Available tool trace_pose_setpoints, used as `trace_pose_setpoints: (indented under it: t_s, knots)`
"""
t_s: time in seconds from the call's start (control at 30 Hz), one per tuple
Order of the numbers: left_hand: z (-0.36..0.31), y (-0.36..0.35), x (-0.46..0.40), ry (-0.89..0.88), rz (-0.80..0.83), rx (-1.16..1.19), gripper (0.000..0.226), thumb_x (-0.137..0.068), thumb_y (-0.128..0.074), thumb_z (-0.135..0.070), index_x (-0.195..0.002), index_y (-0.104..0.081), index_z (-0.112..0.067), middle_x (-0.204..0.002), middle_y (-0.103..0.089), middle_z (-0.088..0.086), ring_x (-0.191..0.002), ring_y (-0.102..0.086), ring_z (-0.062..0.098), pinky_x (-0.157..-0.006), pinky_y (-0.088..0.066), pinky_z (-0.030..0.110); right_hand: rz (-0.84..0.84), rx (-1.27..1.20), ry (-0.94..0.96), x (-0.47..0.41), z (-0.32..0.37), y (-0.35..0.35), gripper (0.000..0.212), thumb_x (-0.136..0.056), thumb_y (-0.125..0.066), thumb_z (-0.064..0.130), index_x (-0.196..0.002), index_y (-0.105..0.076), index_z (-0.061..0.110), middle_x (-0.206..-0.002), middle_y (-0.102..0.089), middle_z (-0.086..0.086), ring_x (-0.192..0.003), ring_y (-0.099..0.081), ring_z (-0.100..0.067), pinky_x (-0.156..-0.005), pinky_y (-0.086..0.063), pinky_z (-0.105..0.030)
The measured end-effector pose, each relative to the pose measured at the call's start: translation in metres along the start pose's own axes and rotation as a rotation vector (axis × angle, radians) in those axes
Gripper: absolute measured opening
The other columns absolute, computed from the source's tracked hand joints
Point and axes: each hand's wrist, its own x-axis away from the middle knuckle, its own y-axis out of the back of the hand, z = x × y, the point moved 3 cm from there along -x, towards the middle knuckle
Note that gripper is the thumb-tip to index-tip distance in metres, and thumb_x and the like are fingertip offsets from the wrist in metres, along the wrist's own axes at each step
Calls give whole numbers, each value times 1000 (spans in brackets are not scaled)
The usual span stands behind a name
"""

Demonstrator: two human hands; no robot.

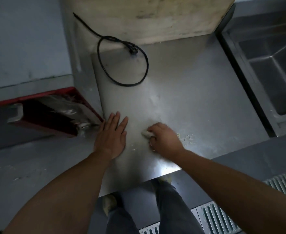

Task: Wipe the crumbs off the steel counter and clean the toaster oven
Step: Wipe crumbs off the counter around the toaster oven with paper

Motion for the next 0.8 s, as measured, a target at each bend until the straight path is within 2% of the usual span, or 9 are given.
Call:
trace_pose_setpoints:
  t_s: [0.1, 0.17, 0.23, 0.3, 0.37, 0.5, 0.63, 0.7, 0.8]
  knots:
    - [14, 4, 10, -110, 27, 0, 61, -98, -12, -43, -156, -20, -29, -165, -9, 4, -152, -3, 22, -120, -7, 38, -193, -4, -117, -17, -12, 27, 30, -80, -58, 19, -107, -69, 12, -106, -65, -11, -99, -59, -32, -83, -45, -32]
    - [30, 6, 25, -135, 4, -21, 58, -100, -16, -41, -155, -26, -27, -164, -16, 6, -151, -13, 26, -120, -13, 39, -316, -3, -278, -34, -24, 44, 29, -84, -58, 14, -110, -68, 10, -109, -63, -16, -101, -59, -35, -84, -44, -33]
    - [48, 4, 48, -93, -21, -61, 54, -101, -24, -38, -153, -31, -25, -161, -24, 10, -147, -23, 30, -118, -22, 44, -329, -6, -408, -51, -31, 49, 28, -87, -58, 14, -114, -67, 9, -114, -60, -17, -104, -58, -37, -86, -44, -35]
    - [65, -2, 69, -58, -24, -106, 54, -102, -29, -37, -153, -33, -20, -160, -25, 15, -145, -25, 35, -117, -24, 48, -270, -8, -427, -61, -27, 38, 27, -91, -58, 23, -114, -66, 12, -116, -59, -15, -105, -57, -36, -87, -45, -36]
    - [76, -4, 84, -47, 9, -153, 57, -101, -26, -40, -154, -30, -20, -161, -21, 17, -146, -22, 36, -116, -22, 49, -185, 6, -367, -60, -9, 15, 25, -92, -59, 29, -111, -67, 15, -113, -59, -13, -103, -57, -35, -86, -46, -37]
    - [79, 3, 91, -21, 39, -149, 58, -99, -25, -44, -153, -33, -22, -160, -25, 15, -148, -19, 33, -114, -27, 52, -147, 43, -155, -30, 49, -36, 25, -82, -67, 21, -107, -67, 15, -107, -59, -9, -98, -53, -30, -81, -43, -34]
    - [85, 17, 91, 91, -33, -2, 52, -95, -30, -37, -132, -59, -15, -145, -48, 16, -133, -44, 35, -109, -36, 50, 39, -1, 127, 18, 100, -74, 32, -72, -65, 14, -103, -66, 17, -105, -60, -5, -92, -53, -27, -75, -50, -33]
    - [94, 21, 97, 110, -79, 6, 50, -93, -32, -33, -123, -65, -11, -137, -56, 16, -126, -50, 36, -108, -38, 49, 101, -4, 267, 37, 108, -82, 33, -67, -68, 12, -100, -67, 16, -101, -62, -5, -88, -56, -28, -74, -50, -32]
    - [116, 28, 108, 145, -124, -19, 49, -91, -35, -29, -119, -67, -7, -130, -60, 19, -124, -52, 38, -105, -41, 50, 81, -7, 275, 42, 100, -78, 32, -69, -72, 12, -101, -69, 15, -104, -64, -3, -93, -58, -24, -79, -48, -28]
